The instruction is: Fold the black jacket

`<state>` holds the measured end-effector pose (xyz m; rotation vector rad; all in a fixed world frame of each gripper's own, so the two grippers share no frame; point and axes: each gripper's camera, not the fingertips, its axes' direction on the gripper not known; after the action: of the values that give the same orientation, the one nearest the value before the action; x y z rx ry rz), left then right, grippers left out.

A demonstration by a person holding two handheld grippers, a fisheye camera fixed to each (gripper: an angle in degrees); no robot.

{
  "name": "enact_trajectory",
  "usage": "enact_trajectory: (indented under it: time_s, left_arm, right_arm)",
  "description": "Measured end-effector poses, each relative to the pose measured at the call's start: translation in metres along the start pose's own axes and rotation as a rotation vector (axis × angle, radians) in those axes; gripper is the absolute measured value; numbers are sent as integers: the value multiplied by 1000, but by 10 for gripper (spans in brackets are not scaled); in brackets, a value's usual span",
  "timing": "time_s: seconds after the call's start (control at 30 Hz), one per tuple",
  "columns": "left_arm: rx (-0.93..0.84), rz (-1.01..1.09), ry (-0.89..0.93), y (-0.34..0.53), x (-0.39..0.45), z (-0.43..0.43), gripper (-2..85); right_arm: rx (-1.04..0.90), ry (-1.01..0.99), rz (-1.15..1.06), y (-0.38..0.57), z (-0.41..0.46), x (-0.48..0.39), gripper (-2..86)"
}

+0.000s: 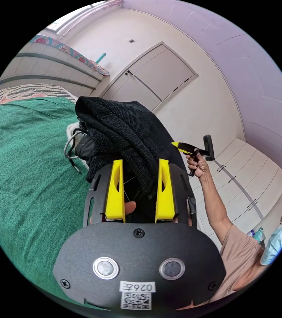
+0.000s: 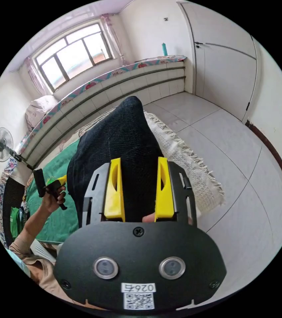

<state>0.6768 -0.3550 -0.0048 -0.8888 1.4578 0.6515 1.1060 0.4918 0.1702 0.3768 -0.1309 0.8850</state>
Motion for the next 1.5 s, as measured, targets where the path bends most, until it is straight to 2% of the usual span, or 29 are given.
enact_trajectory:
  time_s: [0.1, 0.23, 0.47, 0.53, 0.6, 0.63, 0.67, 0.7, 0.77, 0.9, 0.97, 1.03, 1.17, 1.2, 1.27, 1.33, 1.4, 1.5]
  left_arm:
    - [8, 4, -3, 6, 1, 5, 150]
    - [14, -1, -4, 20, -2, 9, 163]
    - [41, -62, -18, 65, -27, 12, 146]
    - [58, -81, 5, 79, -36, 14, 132]
    - [73, -90, 5, 92, -42, 17, 125]
    - [82, -89, 2, 99, -44, 20, 123]
    - [86, -84, -2, 104, -45, 22, 122]
    - [84, -81, -6, 107, -46, 23, 122]
    - [76, -82, 4, 118, -54, 24, 123]
    - [86, -47, 71, 143, -66, 26, 147]
    - [106, 26, 85, 163, -67, 28, 174]
    - [128, 50, 92, 178, -69, 31, 180]
    - [169, -12, 87, 209, -88, 35, 154]
    - [172, -23, 86, 214, -91, 35, 148]
    - [168, -52, 76, 232, -101, 34, 132]
    - [154, -66, 83, 249, -108, 29, 108]
    - [166, -54, 150, 271, -117, 23, 77]
    - [129, -42, 276, 304, -125, 25, 62]
  right_arm:
    - [18, -8, 4, -7, -10, 0, 57]
    - [113, 177, -262, 7, -54, -88, -4]
    - [192, 386, -709, 93, -110, -247, -6]
    - [293, 445, -714, 98, -135, -254, 16]
    - [355, 477, -605, 73, -151, -236, 50]
    - [309, 429, -521, 42, -153, -214, 84]
    - [210, 278, -418, 4, -145, -186, 128]
    - [158, 187, -357, -12, -139, -171, 124]
    - [76, -188, -184, -49, -123, -123, 113]
    - [184, -194, -243, -37, -147, -145, 120]
    - [225, -247, -364, -24, -172, -178, 197]
    - [204, -285, -423, -27, -181, -199, 230]
    - [87, 145, -420, -62, -166, -253, 92]
    - [80, 186, -434, -63, -167, -264, 76]
    - [163, 333, -563, -40, -192, -327, 13]
    - [238, 419, -694, -2, -214, -378, -2]
    - [295, 423, -769, 34, -232, -414, -7]
    - [370, 304, -790, 72, -274, -453, -10]
